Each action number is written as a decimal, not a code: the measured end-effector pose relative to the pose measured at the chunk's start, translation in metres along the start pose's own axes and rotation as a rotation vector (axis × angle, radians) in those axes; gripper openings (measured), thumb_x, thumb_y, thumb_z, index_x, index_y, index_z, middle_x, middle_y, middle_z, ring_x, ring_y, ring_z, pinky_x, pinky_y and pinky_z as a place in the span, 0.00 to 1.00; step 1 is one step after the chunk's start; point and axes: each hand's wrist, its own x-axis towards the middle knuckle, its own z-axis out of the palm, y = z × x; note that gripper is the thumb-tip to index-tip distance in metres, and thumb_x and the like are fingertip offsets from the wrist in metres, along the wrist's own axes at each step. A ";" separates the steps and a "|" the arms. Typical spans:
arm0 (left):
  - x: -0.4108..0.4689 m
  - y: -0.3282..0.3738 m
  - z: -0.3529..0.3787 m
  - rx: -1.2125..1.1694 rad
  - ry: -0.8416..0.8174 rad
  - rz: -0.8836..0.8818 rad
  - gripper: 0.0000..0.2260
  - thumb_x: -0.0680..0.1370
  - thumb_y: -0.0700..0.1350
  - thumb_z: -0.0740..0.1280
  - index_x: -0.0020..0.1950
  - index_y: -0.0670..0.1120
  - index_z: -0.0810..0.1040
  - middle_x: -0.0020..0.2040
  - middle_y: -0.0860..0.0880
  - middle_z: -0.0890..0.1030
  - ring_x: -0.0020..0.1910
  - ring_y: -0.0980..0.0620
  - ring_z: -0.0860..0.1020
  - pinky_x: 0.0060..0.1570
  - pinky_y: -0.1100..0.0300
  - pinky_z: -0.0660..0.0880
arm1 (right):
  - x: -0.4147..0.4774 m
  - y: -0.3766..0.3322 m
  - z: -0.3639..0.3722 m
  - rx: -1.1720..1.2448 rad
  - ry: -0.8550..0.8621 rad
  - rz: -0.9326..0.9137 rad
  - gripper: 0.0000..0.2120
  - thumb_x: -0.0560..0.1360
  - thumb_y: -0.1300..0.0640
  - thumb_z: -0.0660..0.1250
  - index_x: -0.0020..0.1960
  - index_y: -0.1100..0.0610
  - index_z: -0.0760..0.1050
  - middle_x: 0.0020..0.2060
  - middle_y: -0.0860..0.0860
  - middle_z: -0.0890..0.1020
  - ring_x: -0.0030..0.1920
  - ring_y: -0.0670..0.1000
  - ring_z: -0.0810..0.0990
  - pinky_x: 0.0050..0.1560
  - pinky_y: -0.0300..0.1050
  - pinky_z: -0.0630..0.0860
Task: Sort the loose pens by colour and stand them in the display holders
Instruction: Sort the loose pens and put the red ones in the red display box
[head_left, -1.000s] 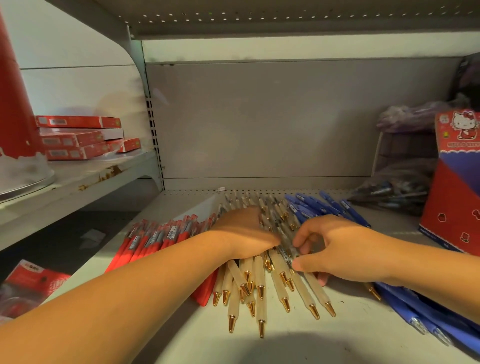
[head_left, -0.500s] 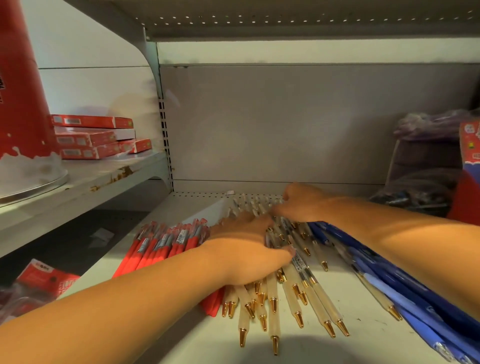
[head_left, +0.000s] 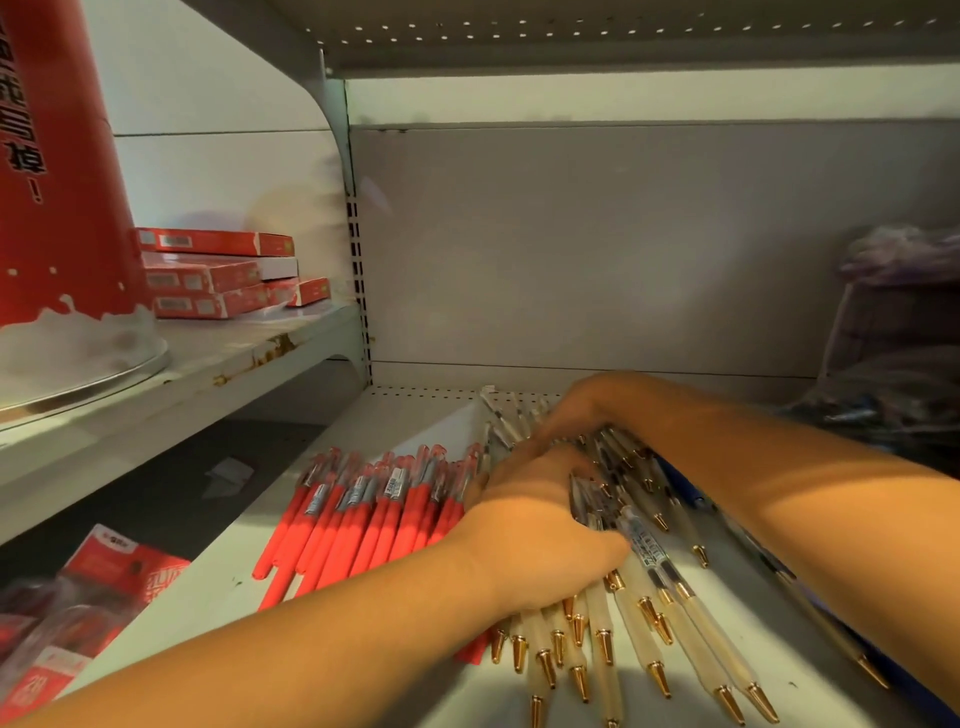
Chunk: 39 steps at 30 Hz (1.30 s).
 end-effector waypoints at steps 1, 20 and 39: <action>0.000 -0.001 0.002 -0.016 0.033 0.000 0.25 0.72 0.56 0.71 0.67 0.60 0.69 0.68 0.55 0.68 0.65 0.53 0.69 0.58 0.62 0.68 | -0.001 0.000 0.000 -0.014 -0.042 -0.009 0.29 0.81 0.44 0.58 0.75 0.60 0.62 0.76 0.58 0.62 0.75 0.59 0.61 0.67 0.51 0.64; -0.020 -0.004 -0.015 0.093 0.170 -0.017 0.15 0.73 0.59 0.70 0.54 0.56 0.71 0.44 0.60 0.69 0.41 0.64 0.69 0.32 0.71 0.64 | -0.004 -0.004 0.007 -0.007 0.103 0.017 0.19 0.75 0.48 0.67 0.60 0.60 0.77 0.54 0.57 0.80 0.49 0.54 0.81 0.53 0.50 0.78; -0.017 -0.019 -0.001 0.076 0.204 0.030 0.16 0.70 0.64 0.67 0.49 0.59 0.66 0.48 0.56 0.72 0.47 0.57 0.72 0.46 0.58 0.75 | 0.014 0.025 -0.008 0.406 0.530 -0.037 0.15 0.77 0.58 0.65 0.61 0.64 0.71 0.40 0.55 0.75 0.36 0.51 0.76 0.33 0.41 0.71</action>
